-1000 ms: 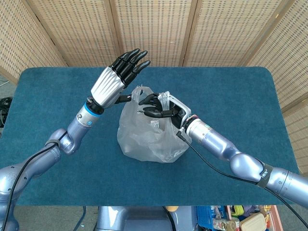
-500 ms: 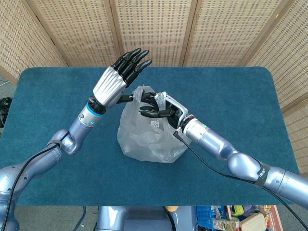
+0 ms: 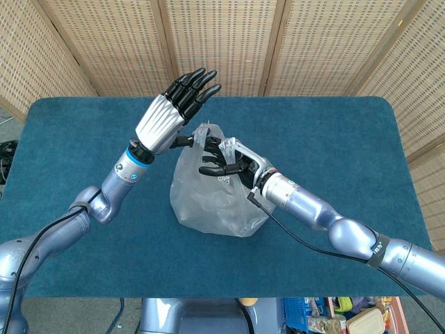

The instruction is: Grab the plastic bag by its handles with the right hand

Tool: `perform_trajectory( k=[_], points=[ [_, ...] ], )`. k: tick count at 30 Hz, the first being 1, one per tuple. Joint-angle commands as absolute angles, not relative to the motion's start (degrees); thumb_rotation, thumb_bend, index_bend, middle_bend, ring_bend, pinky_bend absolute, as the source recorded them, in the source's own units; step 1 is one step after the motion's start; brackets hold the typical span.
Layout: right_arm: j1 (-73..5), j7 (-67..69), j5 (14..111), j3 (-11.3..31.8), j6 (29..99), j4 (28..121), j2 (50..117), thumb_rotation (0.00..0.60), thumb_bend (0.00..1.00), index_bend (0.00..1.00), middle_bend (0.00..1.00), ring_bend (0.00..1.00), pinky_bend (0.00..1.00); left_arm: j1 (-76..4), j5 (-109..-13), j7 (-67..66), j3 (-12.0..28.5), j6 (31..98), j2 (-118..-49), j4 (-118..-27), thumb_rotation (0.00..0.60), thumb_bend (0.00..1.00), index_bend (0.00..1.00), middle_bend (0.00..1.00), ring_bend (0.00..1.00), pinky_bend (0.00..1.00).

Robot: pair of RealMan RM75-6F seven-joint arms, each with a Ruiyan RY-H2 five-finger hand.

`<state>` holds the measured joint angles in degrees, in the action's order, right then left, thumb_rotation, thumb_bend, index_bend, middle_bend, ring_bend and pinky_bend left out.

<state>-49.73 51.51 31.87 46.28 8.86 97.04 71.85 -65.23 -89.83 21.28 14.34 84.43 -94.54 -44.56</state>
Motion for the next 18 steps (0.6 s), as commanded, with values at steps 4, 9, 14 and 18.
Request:
perform_trajectory(
  k=[4,9,14,18],
  points=[
    [-49.29,51.82,32.03,47.2,9.86,97.26,72.91,0.6,0.07,0.24,0.17,0.0,0.04,-65.09,-89.74,21.57,14.33,84.1,-94.77,-44.3,0.6,0.28,0.0,0.0,0.01,0.15],
    [-49.29,52.06,32.03,47.7,9.93,97.28,73.59,0.6,0.06,0.24,0.17,0.0,0.04,-65.03,-89.77,21.82,14.38,84.11,-95.09,-43.94,0.6,0.28,0.0,0.0,0.01,0.15],
    [-49.4,52.13,32.09,47.96,10.46,97.39,74.18,0.6,0.01,0.24,0.17,0.0,0.04,-65.11,-89.54,22.2,14.76,84.01,-95.12,-44.26,0.6,0.28,0.0,0.0,0.01,0.15],
    [-49.19,52.13,32.5,48.37,10.18,97.46,74.79,0.6,0.01,0.23,0.17,0.0,0.04,-65.08,-89.39,22.4,14.89,83.82,-95.13,-44.62,0.6,0.28,0.0,0.0,0.01,0.15]
  ],
)
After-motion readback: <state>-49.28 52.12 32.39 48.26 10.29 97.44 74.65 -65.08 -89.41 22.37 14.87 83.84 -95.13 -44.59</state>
